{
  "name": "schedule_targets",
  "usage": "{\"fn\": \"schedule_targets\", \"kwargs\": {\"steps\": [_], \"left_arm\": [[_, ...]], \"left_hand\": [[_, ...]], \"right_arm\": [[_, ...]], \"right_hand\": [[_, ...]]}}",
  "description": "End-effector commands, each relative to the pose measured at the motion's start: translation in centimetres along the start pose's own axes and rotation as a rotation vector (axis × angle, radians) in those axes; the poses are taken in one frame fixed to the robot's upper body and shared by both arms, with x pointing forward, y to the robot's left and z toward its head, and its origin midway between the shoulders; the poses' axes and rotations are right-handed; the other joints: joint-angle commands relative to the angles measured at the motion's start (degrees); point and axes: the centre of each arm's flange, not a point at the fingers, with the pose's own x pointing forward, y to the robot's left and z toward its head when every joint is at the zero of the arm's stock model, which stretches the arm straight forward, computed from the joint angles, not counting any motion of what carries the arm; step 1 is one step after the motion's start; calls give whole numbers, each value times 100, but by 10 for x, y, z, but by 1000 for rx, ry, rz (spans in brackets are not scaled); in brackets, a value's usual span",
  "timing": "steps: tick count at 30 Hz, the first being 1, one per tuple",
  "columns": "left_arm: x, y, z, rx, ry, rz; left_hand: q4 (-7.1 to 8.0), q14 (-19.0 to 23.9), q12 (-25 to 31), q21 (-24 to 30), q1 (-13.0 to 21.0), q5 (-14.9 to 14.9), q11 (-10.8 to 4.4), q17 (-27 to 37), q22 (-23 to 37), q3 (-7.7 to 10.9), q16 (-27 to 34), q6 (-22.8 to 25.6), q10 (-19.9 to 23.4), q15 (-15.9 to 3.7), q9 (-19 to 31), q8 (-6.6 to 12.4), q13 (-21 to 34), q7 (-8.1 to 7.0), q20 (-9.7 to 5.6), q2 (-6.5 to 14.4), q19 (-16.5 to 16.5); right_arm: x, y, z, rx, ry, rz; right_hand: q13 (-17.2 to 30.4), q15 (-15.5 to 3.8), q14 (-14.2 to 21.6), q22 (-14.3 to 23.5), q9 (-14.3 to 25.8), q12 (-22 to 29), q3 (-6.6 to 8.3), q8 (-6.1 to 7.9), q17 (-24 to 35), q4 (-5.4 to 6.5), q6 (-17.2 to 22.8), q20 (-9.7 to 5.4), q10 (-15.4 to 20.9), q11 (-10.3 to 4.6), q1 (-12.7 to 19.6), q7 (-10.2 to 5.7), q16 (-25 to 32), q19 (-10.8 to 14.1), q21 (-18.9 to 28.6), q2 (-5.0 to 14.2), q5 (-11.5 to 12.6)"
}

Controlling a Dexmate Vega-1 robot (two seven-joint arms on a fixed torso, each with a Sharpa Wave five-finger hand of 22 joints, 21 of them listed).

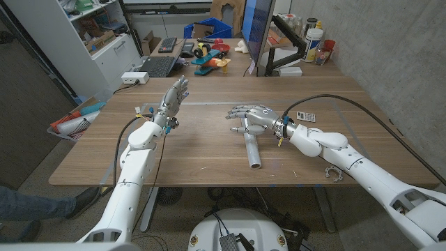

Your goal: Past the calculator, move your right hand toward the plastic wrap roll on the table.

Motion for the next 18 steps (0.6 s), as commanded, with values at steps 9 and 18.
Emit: {"fn": "schedule_targets", "kwargs": {"steps": [9,18], "left_arm": [[5,-2,1,-7,-21,0],[4,0,-3,-16,-29,7]], "left_hand": [[-38,23,-24,-31,-29,-15,2,10,8,-8,-7,55,21,19,12,-15,11,-6,33,27,-10],[-42,24,-25,-51,-33,-15,11,10,9,-11,-8,57,22,21,12,-16,11,-9,37,30,-7]], "right_arm": [[11,4,-1,-36,-26,42],[14,3,-2,-48,-34,41]], "right_hand": [[25,-3,5,16,33,-29,27,-27,21,-36,56,54,15,5,12,-7,-3,4,-36,83,57],[26,-2,28,16,33,-31,32,-32,22,-36,57,65,12,5,13,-13,4,13,-50,99,62]]}}
